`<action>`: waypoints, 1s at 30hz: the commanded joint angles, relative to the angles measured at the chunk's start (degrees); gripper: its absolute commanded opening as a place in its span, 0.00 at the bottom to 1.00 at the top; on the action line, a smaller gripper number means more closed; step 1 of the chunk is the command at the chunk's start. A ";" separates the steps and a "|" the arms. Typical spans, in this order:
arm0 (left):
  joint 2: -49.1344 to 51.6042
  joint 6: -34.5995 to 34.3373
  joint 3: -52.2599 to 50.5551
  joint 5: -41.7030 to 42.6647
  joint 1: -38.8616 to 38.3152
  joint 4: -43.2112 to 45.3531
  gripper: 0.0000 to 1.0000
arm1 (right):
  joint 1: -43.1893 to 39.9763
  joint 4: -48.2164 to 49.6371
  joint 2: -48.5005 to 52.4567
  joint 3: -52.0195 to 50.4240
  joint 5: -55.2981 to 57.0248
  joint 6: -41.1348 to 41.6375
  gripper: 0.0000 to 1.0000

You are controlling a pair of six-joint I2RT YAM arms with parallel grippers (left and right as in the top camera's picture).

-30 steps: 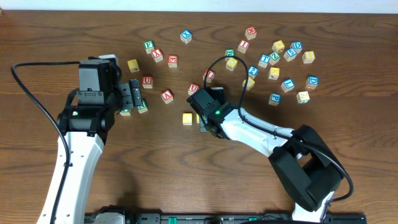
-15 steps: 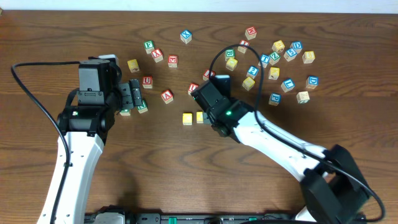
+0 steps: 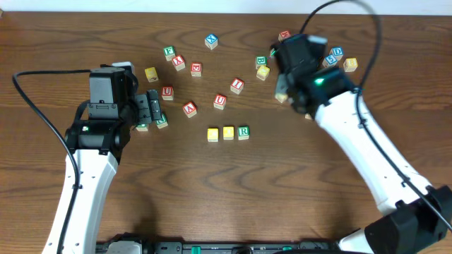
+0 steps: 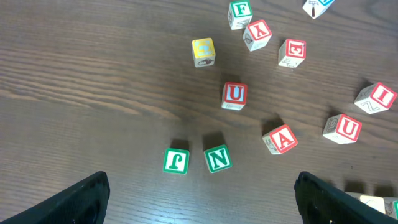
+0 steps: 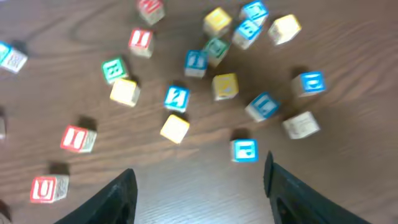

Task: Spell out CORL
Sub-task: 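Release the R block and lift the right gripper back, then move the right gripper over the blue L block and lower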

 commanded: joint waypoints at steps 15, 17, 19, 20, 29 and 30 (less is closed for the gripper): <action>0.35 0.15 0.02 -0.48 0.17 -0.04 0.94 | -7.61 -9.49 -0.79 4.70 -0.02 -3.76 0.66; 0.35 0.15 0.02 -0.48 0.17 -0.04 0.94 | -7.58 -9.44 -0.79 4.70 -0.33 -3.76 0.65; 0.35 0.15 0.02 -0.48 0.17 -0.04 0.94 | -7.58 -9.49 -0.79 4.63 -0.35 -3.74 0.64; 0.35 0.15 0.02 -0.48 0.17 -0.04 0.93 | -7.58 -9.53 -0.79 4.63 -0.35 -3.76 0.64; 0.35 0.15 0.02 -0.48 0.17 -0.04 0.93 | -8.13 -8.59 -0.76 3.56 1.86 -5.07 0.64; 0.35 0.15 0.02 -0.48 0.17 -0.04 0.94 | -8.35 -8.13 -0.76 3.06 2.45 -5.05 0.65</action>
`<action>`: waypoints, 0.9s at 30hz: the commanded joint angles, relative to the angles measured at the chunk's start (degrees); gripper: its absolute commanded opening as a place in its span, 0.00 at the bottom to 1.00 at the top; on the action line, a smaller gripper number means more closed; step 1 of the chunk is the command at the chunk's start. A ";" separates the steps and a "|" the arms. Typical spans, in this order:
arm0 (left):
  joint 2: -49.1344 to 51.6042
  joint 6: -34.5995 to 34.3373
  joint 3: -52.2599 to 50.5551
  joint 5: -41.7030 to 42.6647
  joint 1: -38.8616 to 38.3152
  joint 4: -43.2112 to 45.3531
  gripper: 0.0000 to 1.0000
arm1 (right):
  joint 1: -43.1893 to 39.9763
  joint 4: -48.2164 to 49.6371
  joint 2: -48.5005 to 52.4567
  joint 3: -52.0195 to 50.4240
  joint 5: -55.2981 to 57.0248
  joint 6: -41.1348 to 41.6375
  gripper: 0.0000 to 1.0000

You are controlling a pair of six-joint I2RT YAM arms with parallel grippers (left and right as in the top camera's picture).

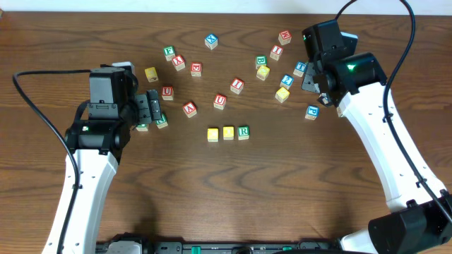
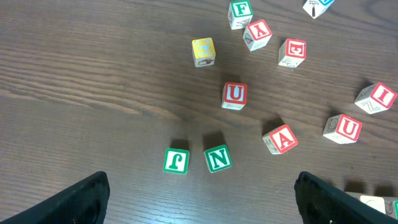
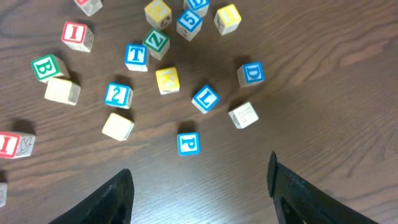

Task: Spell out CORL
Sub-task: 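Move the right gripper over the blue L block and lower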

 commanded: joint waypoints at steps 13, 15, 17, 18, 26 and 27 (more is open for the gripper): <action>0.33 0.15 0.02 -0.48 0.17 -0.02 0.94 | -7.13 1.86 9.20 -7.45 2.95 27.26 0.59; 0.33 0.15 0.02 -0.48 0.17 -0.02 0.93 | -7.13 2.05 12.24 -7.45 3.02 31.10 0.59; 0.33 0.15 0.02 -0.48 0.17 -0.02 0.93 | -7.13 2.86 15.10 -7.45 2.95 34.77 0.59; 0.33 0.15 0.02 -0.48 0.17 -0.02 0.93 | -7.13 3.74 16.48 -7.45 2.91 35.91 0.59; 0.33 0.15 0.02 -0.48 0.17 -0.02 0.93 | -7.15 12.52 19.96 -7.45 0.13 36.28 0.59; 0.33 0.15 0.02 -0.48 0.17 -0.02 0.93 | -7.15 13.31 19.96 -7.45 0.13 36.11 0.59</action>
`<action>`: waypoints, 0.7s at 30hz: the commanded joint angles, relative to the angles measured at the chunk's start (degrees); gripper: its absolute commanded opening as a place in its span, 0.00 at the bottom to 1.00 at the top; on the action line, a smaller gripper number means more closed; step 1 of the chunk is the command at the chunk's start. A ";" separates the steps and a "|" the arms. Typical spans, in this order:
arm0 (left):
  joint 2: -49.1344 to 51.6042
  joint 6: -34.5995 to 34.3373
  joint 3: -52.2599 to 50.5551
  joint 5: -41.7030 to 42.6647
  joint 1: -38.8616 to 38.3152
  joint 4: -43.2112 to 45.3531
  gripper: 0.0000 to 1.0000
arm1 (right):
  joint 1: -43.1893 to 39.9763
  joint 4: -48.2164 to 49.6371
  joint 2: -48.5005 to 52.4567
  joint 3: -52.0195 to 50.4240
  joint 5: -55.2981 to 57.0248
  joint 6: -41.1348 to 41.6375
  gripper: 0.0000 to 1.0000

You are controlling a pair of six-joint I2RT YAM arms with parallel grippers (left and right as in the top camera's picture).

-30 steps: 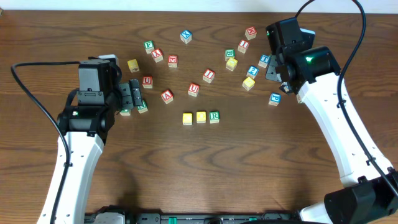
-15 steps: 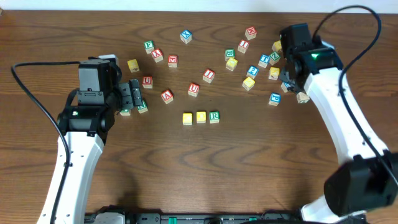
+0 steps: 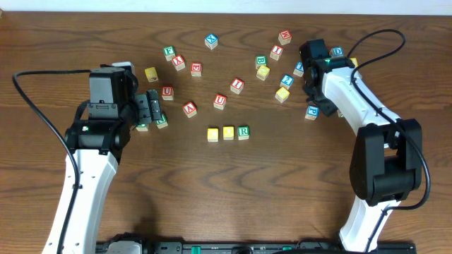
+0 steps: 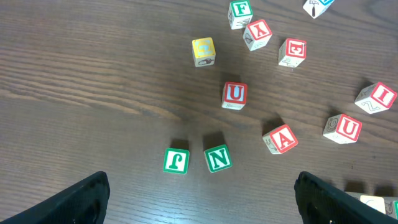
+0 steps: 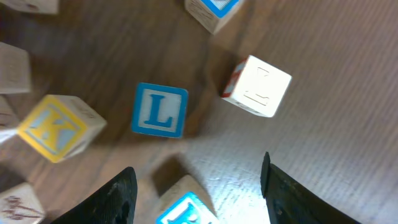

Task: Spell out CORL
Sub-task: 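Move the right gripper over the blue L block and lower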

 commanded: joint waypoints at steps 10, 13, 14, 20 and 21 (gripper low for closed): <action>0.33 0.15 0.02 -0.48 0.17 -0.02 0.94 | -1.51 6.45 0.02 0.09 1.31 0.81 0.58; 0.33 0.15 0.02 -0.48 0.17 -0.02 0.94 | -2.54 6.38 0.02 0.09 0.92 2.58 0.55; 0.33 0.15 0.02 -0.48 0.17 -0.02 0.93 | -2.91 6.38 0.02 0.09 0.02 2.73 0.56; 0.33 0.15 0.02 -0.48 0.17 -0.02 0.94 | -5.44 6.38 0.02 0.09 -5.84 2.73 0.55; 0.33 0.15 0.02 -0.48 0.17 -0.02 0.93 | -5.66 6.36 0.02 0.09 -6.01 2.73 0.55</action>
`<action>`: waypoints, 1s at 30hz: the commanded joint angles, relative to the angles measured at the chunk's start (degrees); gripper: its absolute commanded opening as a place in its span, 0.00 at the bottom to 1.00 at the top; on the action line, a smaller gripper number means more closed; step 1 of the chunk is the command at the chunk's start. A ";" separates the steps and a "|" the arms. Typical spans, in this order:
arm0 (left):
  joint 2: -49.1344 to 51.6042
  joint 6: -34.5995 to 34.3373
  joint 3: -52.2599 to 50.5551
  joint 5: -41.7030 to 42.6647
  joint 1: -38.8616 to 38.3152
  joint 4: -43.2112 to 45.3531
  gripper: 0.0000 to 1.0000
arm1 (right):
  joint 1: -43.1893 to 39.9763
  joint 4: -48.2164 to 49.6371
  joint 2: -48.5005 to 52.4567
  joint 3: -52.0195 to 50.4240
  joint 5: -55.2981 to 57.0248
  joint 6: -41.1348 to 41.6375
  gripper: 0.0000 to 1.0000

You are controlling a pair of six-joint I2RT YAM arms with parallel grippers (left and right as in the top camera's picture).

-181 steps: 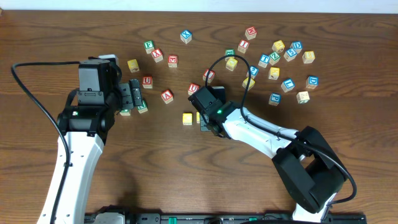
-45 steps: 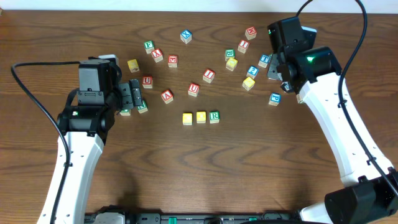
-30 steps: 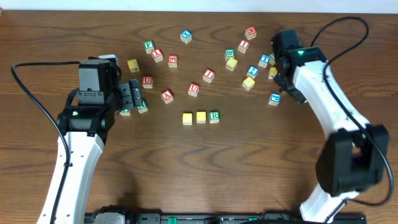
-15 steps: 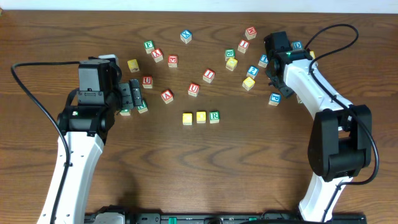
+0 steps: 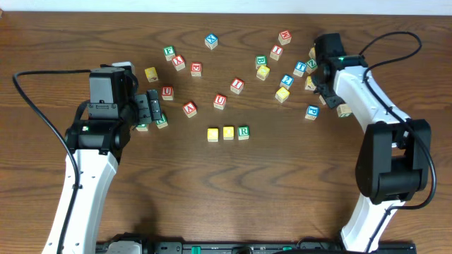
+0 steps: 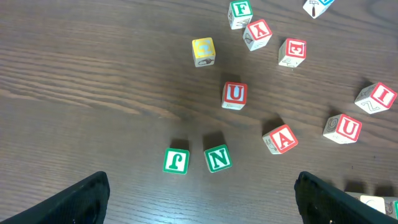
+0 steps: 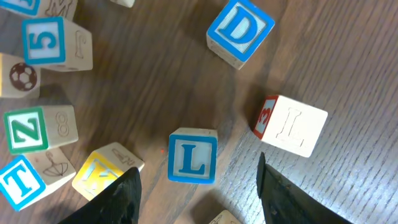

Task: Spell out CORL
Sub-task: 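Move the right gripper over the blue L block and lower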

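Three blocks stand in a row mid-table: two yellow ones (image 5: 213, 133) (image 5: 228, 132) and a green R (image 5: 243, 131). In the right wrist view a blue L block (image 7: 193, 155) lies on the wood just ahead of my open right gripper (image 7: 199, 202), centred between its dark fingers (image 7: 118, 199), untouched. From overhead the right gripper (image 5: 321, 83) hangs over the right-hand cluster and hides the L. My left gripper (image 6: 199, 211) is open over bare wood at the left (image 5: 150, 106), with nothing in it.
Around the L lie a blue D (image 7: 240, 31), a white block (image 7: 290, 124), a yellow block (image 7: 102, 171), a green Z (image 7: 31, 129) and a blue 5 (image 7: 46, 40). Ahead of the left gripper sit green J (image 6: 176, 160), N (image 6: 217, 158), red U (image 6: 234, 95) and A (image 6: 280, 138).
My right gripper has shifted a little right and back; the blue L now sits centred ahead of the open fingers, with more of the blocks around it in view. The left arm has not moved.
The right gripper was open, high over the right-hand cluster. Then it stood farther right, the blue L in its view. Then it was low and close to the L. Now the L lies centred before it. The left arm and the row stayed unchanged.
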 commanded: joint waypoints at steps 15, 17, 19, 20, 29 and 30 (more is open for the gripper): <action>0.33 0.15 0.02 -0.48 0.17 -0.02 0.94 | -1.51 0.68 4.24 0.09 -8.35 2.19 0.56; 0.33 0.15 0.02 -0.48 0.17 -0.02 0.93 | -1.64 0.96 4.57 0.09 -8.90 2.21 0.55; 0.33 0.15 0.02 -0.48 0.17 -0.02 0.93 | -1.68 1.42 4.57 0.11 -8.87 2.19 0.55; 0.33 0.15 0.02 -0.48 0.17 -0.02 0.94 | -1.66 1.57 4.57 0.11 -8.90 2.19 0.55; 0.33 0.15 0.02 -0.48 0.17 -0.02 0.93 | -2.97 2.51 4.57 0.11 -8.63 2.19 0.54; 0.33 0.15 0.02 -0.48 0.17 -0.02 0.94 | -3.10 2.54 4.57 0.11 -8.63 2.19 0.54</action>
